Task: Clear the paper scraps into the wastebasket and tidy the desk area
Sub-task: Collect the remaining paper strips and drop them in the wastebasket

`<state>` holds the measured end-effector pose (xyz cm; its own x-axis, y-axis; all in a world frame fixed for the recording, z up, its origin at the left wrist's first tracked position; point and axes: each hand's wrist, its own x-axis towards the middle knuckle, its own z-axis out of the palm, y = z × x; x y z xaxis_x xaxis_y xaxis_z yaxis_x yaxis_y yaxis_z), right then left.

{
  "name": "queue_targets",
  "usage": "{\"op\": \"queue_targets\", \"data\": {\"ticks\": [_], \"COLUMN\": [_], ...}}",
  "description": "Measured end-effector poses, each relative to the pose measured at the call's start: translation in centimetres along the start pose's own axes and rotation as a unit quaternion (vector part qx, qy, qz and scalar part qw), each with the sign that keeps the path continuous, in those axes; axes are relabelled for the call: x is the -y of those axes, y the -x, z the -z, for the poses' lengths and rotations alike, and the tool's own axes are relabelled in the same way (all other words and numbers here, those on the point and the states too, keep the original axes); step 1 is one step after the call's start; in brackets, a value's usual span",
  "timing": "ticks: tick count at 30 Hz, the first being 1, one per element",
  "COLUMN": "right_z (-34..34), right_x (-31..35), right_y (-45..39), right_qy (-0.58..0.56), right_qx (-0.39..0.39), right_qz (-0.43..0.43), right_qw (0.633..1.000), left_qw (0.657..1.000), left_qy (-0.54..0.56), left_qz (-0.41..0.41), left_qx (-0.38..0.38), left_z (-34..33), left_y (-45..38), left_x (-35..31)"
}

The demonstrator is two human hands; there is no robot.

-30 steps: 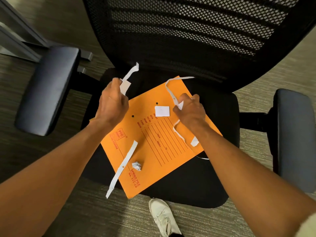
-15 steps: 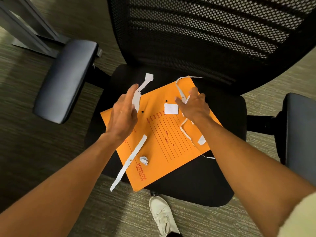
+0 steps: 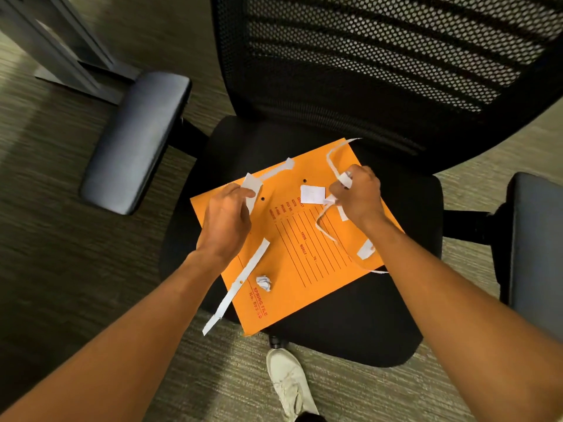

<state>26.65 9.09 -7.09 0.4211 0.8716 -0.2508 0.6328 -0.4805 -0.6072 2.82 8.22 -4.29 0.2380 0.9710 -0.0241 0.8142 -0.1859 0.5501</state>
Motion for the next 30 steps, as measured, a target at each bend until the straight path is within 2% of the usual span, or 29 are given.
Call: {"op": "queue_targets", "data": {"ticks": [6,12,15,17,25,30], "right_z": [0.7,-1.8,-2.8,-3.3,-3.6,-2.6], "right_x": [-0.4,0.6,1.2,1.8,3.7,2.5], "right_y": [2.8,2.6,2.1,1.8,0.7,2.5], "right_qy": [-0.048,0.037,0.122,0.16,0.106,-0.011], "right_qx": [-0.017,0.056,0.096,0.105,0.138,0.096], "right_qz": [0.034,0.044,0.027,0.032,-0.016,-0.02], "right_qw": [0.998,0.997,0.987,0.981,0.985,0.995], "left_qw": [1.0,0.995,0.992,0.992,0.996,0.993], "left_qy": [-0.008,-0.008,-0.013,-0.014,0.033,0.069], "left_qz": [-0.008,0.008,0.015,0.021,0.062,0.091], "left_qx": [-0.013,0.098,0.128,0.124,0.057,0.019], "left_z": [0.4,-1.2,-1.8,-2.1,-1.5,-0.7], "left_y": [2.4,5.7,6.6,7.1,7.6,8.0], "left_x": [-0.3,0.5,0.9,1.1,1.5,2.0]}}
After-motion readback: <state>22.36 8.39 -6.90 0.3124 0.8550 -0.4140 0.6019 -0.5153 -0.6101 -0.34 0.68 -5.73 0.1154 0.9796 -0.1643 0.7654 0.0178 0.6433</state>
